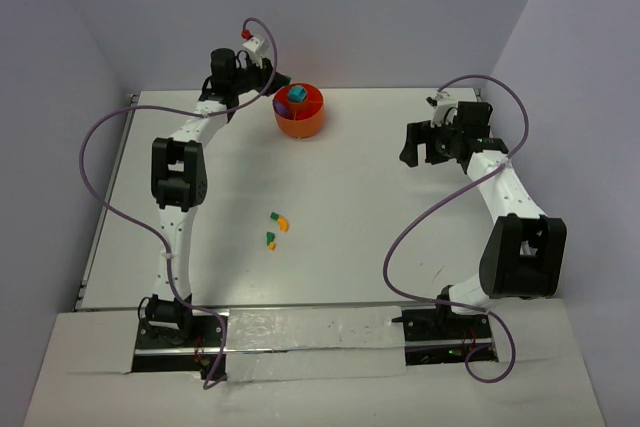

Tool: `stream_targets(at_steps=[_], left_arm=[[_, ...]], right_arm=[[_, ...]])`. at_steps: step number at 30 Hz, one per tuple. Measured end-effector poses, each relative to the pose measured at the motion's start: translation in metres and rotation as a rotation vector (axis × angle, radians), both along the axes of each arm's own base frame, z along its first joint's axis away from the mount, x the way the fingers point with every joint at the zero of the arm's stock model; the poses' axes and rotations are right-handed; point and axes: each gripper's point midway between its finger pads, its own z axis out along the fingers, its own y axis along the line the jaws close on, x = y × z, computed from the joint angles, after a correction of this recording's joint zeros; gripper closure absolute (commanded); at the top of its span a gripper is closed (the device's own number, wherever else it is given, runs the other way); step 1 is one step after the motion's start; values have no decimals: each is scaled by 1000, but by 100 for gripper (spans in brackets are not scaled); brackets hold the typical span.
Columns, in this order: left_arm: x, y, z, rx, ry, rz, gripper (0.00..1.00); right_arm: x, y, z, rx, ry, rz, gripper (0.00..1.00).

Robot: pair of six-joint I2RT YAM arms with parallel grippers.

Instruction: Sort the legos into containers by color

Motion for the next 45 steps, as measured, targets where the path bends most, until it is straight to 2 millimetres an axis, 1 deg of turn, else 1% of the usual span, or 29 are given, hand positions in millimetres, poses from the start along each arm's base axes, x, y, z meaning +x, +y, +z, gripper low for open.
stream_targets(at_steps=[2,4,11,16,19,21,22,24,25,27,28,30,31,32,33,34,35,37,39,41,42,43,45], left_arm=[[1,1,0,4,-2,6,60],[2,2,-1,6,-1,12,58],[2,2,-1,8,-1,17,55],[3,4,-1,8,-1,19,56],[0,7,8,3,-5,16,57],[-8,12,21,7,-9,2,58],[-17,15,29,17,-6,-13,58],[-38,24,55,59,-46,-56,57],[-55,28,69,85,-56,-85,56],[-91,37,100,171,-132,-151,53],[-113,42,112,223,-168,-189,51],[-157,48,128,309,-228,-266,46],[-179,50,130,347,-247,-307,44],[-201,52,128,378,-257,-348,43],[-221,54,117,404,-255,-390,43],[-240,56,98,426,-229,-434,43],[-255,58,88,438,-214,-459,43],[-283,62,41,466,-140,-521,44],[-313,68,-13,494,-36,-586,46],[-341,73,-54,522,37,-647,49],[-352,74,-67,532,53,-675,50],[-360,74,-76,543,57,-697,51],[-365,72,-83,563,31,-732,53]], right_arm=[[1,0,1,0,-2,0,0],[0,0,1,0,-2,0,0],[0,0,1,0,-2,0,0],[0,1,1,0,-2,3,0],[0,3,1,-1,-2,8,0],[0,6,1,-3,-3,18,0],[-1,8,2,-3,-3,25,0],[-3,14,3,-6,-7,45,0],[-4,17,5,-7,-12,54,0],[-7,23,11,-5,-26,71,0],[-9,25,13,-1,-36,78,0],[-17,33,16,7,-47,97,0],[-21,36,16,11,-47,103,0],[-25,40,15,17,-45,111,0],[-29,45,12,26,-40,120,0],[-34,49,9,33,-31,130,0],[-38,53,5,39,-21,137,0],[-47,60,-4,60,9,149,0],[-55,66,-12,79,38,157,0],[-59,68,-17,91,56,160,0],[-61,69,-20,94,63,161,0],[-62,70,-21,96,68,161,0],[-61,70,-20,99,67,159,0]])
